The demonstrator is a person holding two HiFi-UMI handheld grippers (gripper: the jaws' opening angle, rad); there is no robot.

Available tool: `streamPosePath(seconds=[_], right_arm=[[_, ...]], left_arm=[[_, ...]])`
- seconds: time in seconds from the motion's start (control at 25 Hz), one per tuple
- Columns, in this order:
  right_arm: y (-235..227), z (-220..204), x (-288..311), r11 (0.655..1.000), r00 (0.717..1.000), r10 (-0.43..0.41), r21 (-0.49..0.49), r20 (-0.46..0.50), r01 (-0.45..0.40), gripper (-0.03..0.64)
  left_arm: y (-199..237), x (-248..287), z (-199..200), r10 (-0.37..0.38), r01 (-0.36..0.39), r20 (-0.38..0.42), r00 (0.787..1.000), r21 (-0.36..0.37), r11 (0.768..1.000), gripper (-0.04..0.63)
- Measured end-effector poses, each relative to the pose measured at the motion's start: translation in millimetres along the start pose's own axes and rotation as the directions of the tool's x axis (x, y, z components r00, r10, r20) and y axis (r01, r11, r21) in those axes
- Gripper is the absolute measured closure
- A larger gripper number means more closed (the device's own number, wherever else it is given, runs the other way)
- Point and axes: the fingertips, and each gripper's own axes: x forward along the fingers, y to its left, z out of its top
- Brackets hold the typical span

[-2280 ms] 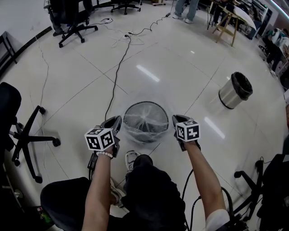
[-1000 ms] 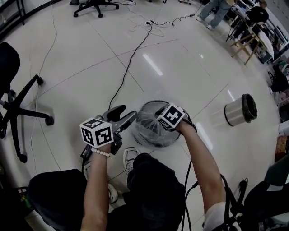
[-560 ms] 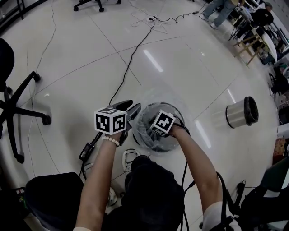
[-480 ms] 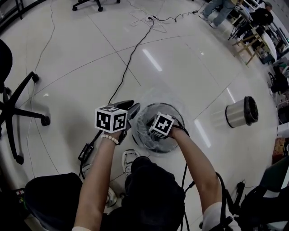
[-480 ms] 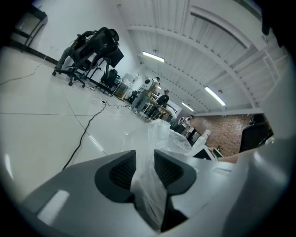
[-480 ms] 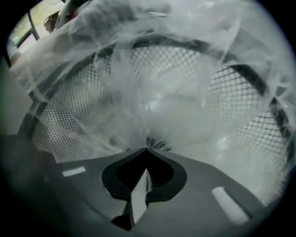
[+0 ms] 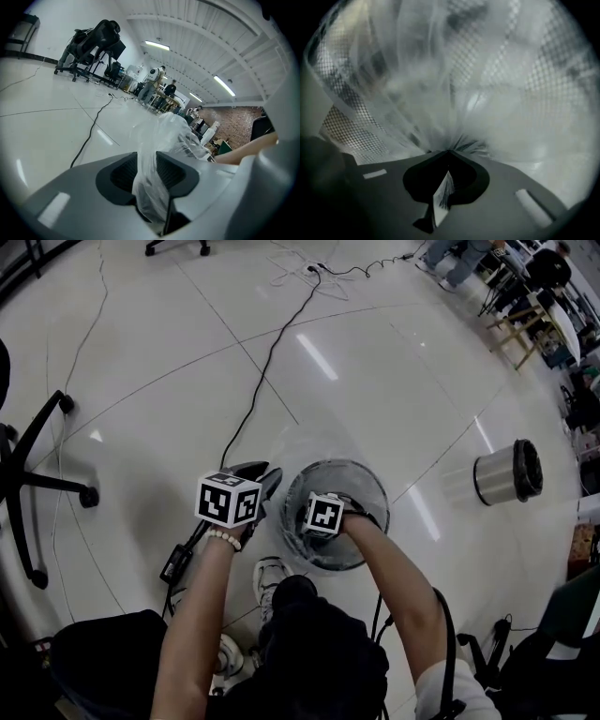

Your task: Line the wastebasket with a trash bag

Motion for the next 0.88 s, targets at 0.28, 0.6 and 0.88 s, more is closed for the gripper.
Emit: streamPosePath(seconds=[0.28, 0.6, 0.88], right_arm=[[-18, -3, 12, 1.0, 1.0, -0.004, 0.014, 0.003, 0.004, 0.617], [-31, -29, 35, 1.0, 0.995, -0.031, -0.009, -0.099, 0.03, 0.617], [-32, -27, 53, 0.999, 0.995, -0.032, -0.038, -0.096, 0.028, 0.617]], left_arm=[[-6, 12, 2, -0.063, 0.063, 0.003, 0.998, -0.013, 0.998, 0.448], [-19, 2, 38, -0.149, 0.16, 0.146, 0.978, -0.061, 0.985, 0.412], [-24, 5, 35, -0.182, 0.198, 0.14, 0.973, -0.105, 0.975, 0.419]])
